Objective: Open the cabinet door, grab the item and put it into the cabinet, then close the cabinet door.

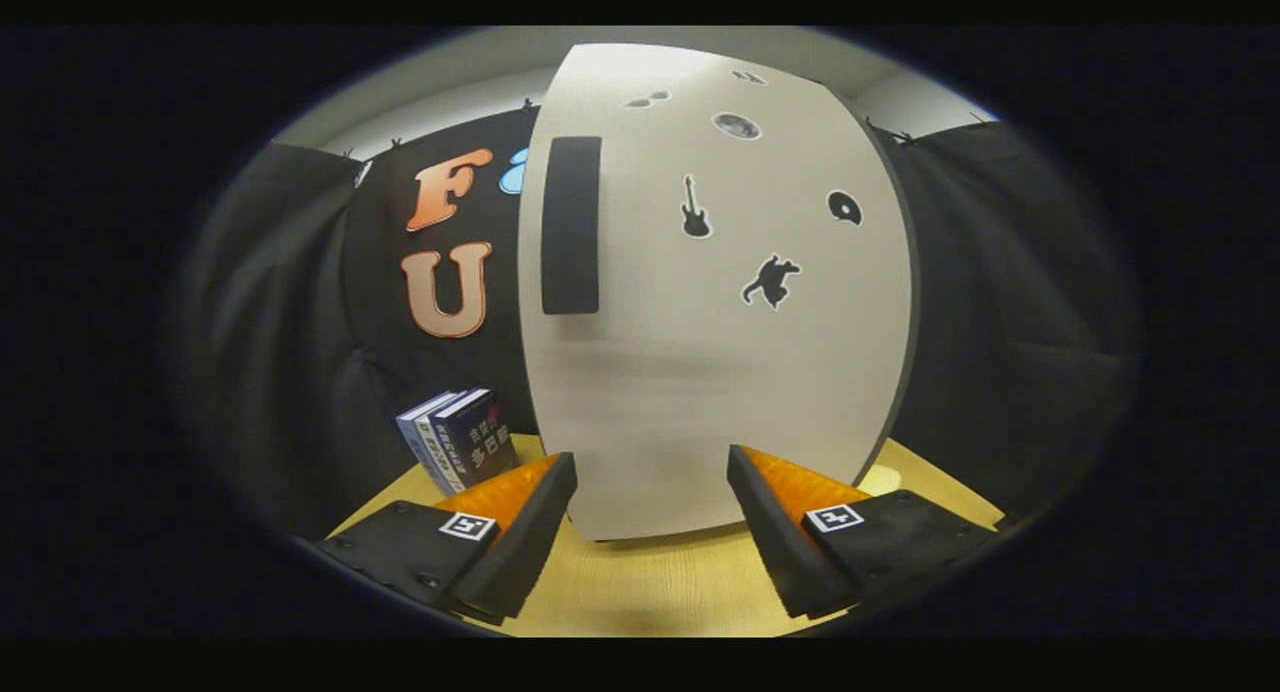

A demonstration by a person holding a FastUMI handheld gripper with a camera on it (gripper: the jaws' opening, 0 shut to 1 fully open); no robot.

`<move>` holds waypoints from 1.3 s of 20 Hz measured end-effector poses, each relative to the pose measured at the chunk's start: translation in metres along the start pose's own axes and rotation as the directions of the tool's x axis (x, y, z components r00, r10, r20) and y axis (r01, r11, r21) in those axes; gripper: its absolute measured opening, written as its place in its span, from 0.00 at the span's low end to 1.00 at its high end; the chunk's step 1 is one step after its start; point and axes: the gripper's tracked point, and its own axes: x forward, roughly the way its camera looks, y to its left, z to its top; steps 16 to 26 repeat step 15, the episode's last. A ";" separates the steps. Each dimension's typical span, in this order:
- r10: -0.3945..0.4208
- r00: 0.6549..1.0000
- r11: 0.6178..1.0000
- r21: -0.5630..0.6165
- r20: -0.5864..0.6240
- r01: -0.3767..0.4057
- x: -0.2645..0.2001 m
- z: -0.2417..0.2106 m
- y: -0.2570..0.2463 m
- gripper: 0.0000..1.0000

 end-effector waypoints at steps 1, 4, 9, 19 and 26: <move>-0.007 1.000 1.000 -0.003 0.010 0.007 -0.009 0.007 -0.005 0.97; -0.033 0.999 0.999 -0.008 0.033 0.033 -0.036 0.026 -0.021 0.97; -0.080 0.994 0.996 0.035 0.074 0.077 -0.079 0.055 -0.043 0.97; -0.111 0.986 0.994 0.033 0.125 0.108 -0.098 0.075 -0.059 0.97; -0.111 0.986 0.994 0.033 0.125 0.108 -0.098 0.075 -0.059 0.97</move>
